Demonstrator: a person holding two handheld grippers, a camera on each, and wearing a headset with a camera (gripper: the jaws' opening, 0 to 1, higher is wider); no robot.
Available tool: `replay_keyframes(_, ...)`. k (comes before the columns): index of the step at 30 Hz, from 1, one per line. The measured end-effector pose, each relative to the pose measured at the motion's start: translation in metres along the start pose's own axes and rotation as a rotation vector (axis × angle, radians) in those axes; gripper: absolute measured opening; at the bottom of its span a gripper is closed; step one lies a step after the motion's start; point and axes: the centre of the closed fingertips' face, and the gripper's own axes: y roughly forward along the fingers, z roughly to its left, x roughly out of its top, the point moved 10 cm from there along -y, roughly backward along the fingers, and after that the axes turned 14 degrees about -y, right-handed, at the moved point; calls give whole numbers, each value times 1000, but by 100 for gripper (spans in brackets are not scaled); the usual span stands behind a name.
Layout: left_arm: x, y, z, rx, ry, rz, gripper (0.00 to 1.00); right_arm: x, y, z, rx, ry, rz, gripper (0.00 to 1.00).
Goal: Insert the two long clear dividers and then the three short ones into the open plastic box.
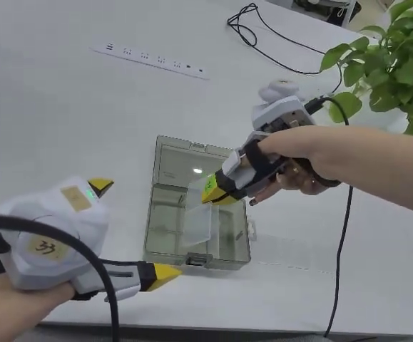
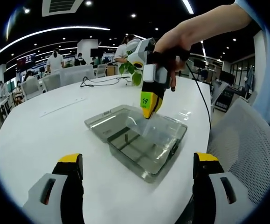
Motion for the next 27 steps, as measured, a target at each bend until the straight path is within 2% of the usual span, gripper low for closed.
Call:
replay_keyframes(3,0,0,1,1,-3,0,100,1,2,0,-3,6,7,1)
replay_keyframes(7,-1,1,1,1,-5,0,100,-9,6,12,-1,16,21,1)
replay_keyframes(11,-2,1,2,1,-9,2,100,-18,9,19,-21,1,47,1)
replay_keyframes(15,-3,0,2,1,-12,2,100,-10,10,13,-26,-4,40,1)
replay_keyframes(18,-4,1,2,0,-14,4,100,-4,10,8,-39,-10,55,1)
replay_keyframes(21,-4,1,2,-4,-15,5,100,-7,11,9,-47,-7,59,1)
replay_keyframes(27,-4,3,1,-7,-18,5,100,-1,13,3,-60,-14,57,1)
